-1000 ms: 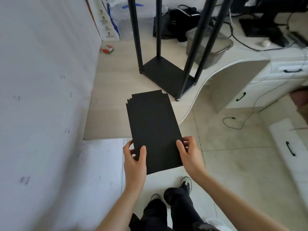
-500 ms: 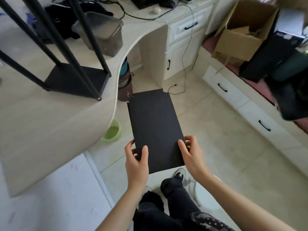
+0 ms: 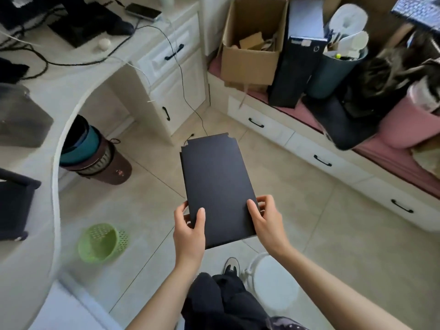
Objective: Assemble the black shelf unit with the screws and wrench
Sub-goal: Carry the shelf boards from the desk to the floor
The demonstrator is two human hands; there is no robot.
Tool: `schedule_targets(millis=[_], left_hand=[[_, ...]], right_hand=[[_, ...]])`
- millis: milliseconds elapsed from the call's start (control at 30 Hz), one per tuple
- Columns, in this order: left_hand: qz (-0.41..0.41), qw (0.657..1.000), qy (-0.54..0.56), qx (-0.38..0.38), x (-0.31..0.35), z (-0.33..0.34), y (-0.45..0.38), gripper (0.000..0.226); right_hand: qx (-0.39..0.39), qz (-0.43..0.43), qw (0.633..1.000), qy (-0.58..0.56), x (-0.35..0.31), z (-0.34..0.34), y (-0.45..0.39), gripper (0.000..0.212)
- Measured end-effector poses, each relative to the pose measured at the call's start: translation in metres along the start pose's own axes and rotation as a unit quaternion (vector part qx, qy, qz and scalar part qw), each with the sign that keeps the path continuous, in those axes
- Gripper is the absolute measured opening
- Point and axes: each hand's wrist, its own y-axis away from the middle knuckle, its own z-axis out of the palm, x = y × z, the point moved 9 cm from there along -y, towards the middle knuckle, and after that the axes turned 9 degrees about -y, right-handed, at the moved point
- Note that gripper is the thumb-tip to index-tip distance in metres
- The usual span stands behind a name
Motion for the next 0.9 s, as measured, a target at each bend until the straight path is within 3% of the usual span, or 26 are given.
schedule_targets(millis=[333, 533, 700, 900], left_hand=[[-0.007, 0.99, -0.101, -0.103, 0.036, 0.126, -0.124, 0.032], [0.02, 0.975, -0.152, -0.162, 0.032, 0.209, -0.219, 0.041], [0.023, 0.961, -0.184, -0.207, 0.003, 0.278, -0.282, 0.047], [0.006, 0.951, -0.216, -0.22, -0.078, 0.352, -0.344, 0.054]], right_hand=[[0.083, 0.062, 0.995, 0.001, 0.025, -0.051, -0.135, 0.017], [0.133, 0.108, 0.985, -0.03, 0.08, -0.054, -0.219, 0.021], [0.157, 0.146, 0.976, -0.047, 0.146, -0.053, -0.283, 0.021], [0.164, 0.166, 0.971, -0.04, 0.25, -0.048, -0.355, 0.018]])
